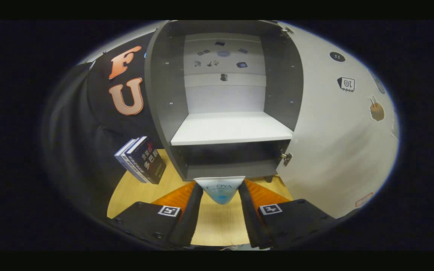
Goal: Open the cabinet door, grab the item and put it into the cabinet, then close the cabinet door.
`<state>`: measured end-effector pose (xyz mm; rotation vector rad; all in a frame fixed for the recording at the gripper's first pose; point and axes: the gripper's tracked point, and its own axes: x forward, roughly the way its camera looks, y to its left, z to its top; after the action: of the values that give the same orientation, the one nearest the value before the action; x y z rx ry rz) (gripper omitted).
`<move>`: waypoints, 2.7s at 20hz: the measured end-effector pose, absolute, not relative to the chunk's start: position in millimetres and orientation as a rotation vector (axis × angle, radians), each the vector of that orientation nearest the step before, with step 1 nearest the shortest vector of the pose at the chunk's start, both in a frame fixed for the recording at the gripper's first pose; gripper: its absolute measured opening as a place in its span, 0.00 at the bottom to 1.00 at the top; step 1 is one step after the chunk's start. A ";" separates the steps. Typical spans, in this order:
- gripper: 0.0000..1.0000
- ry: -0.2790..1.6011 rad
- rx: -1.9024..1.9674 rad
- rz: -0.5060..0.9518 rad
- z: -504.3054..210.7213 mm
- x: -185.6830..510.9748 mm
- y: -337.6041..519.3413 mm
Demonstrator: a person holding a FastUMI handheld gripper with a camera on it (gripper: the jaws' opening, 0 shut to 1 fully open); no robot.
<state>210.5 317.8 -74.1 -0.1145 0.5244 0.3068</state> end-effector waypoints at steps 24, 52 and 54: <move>0.62 0.433 -0.128 0.250 -9.3 403.1 361.1; 0.99 0.099 -0.050 0.227 75.1 194.9 258.0; 0.99 0.083 -0.048 0.206 74.0 166.7 232.1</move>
<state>166.7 232.1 74.0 -0.0478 0.0829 0.2059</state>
